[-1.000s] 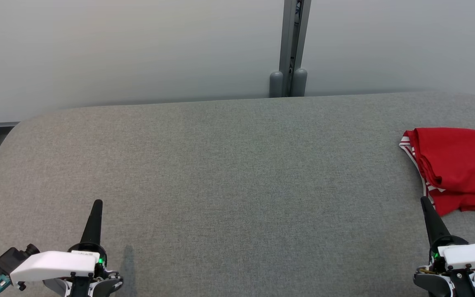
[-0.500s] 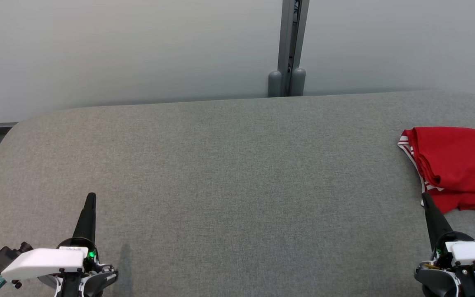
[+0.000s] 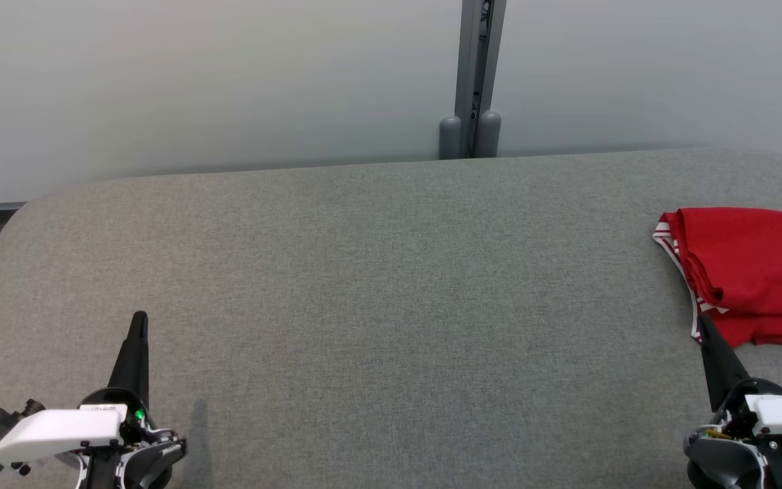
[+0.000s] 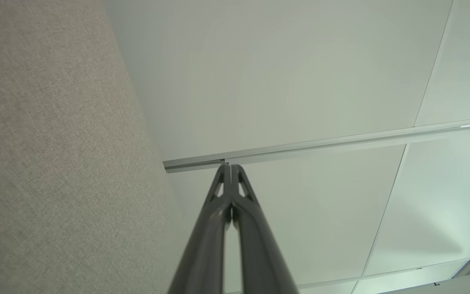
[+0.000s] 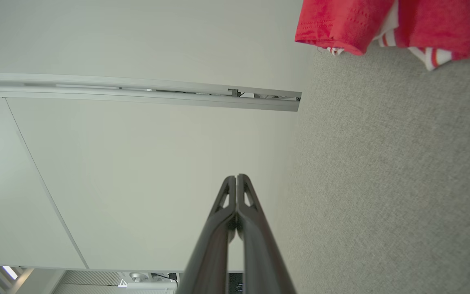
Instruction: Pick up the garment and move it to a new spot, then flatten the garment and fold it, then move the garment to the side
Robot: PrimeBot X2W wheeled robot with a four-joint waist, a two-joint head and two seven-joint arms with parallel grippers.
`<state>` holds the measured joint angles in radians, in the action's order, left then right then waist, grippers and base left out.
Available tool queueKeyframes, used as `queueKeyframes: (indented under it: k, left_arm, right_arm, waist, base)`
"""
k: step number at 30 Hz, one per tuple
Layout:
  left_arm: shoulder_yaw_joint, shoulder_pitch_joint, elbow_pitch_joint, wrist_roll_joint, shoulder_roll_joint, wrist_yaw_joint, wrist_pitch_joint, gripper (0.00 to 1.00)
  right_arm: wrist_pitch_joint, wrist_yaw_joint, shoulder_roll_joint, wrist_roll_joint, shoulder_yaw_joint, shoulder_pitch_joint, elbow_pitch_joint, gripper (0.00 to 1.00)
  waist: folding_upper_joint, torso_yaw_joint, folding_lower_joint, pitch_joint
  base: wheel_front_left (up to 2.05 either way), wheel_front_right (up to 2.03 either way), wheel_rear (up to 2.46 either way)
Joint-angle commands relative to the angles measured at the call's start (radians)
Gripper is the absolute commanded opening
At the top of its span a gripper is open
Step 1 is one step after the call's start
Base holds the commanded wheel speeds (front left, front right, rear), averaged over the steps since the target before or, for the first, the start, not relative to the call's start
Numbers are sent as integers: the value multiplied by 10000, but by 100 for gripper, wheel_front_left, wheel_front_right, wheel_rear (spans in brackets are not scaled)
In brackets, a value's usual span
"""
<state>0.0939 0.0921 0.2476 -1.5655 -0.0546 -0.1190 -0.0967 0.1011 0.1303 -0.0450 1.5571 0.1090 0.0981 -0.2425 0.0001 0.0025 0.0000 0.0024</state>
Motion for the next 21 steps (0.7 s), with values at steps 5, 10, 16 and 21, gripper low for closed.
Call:
queueKeyframes:
  k: [5, 10, 16, 21]
  left_arm:
    - [150, 225, -39, -390, -22, -140, -104, 0]
    - [184, 223, -37, -534, -13, -158, -146, 0]
    - [191, 224, -37, -526, -9, -158, -152, 0]
    - [196, 225, -37, -519, -5, -158, -159, 0]
  right_arm:
    - [134, 7, -93, 439, 55, 163, -29, 0]
    - [156, 7, -94, 569, 66, 145, -36, 0]
    - [155, 7, -92, 569, 66, 145, -36, 0]
    - [155, 7, -92, 569, 64, 145, -35, 0]
  waist:
    - [-1, -16, 0, 4]
    - [-1, -25, 0, 7]
    - [-1, -25, 0, 7]
    - [-1, -25, 0, 7]
  base:
    - [0, 0, 0]
    - [0, 0, 0]
    - [0, 0, 0]
    - [0, 0, 0]
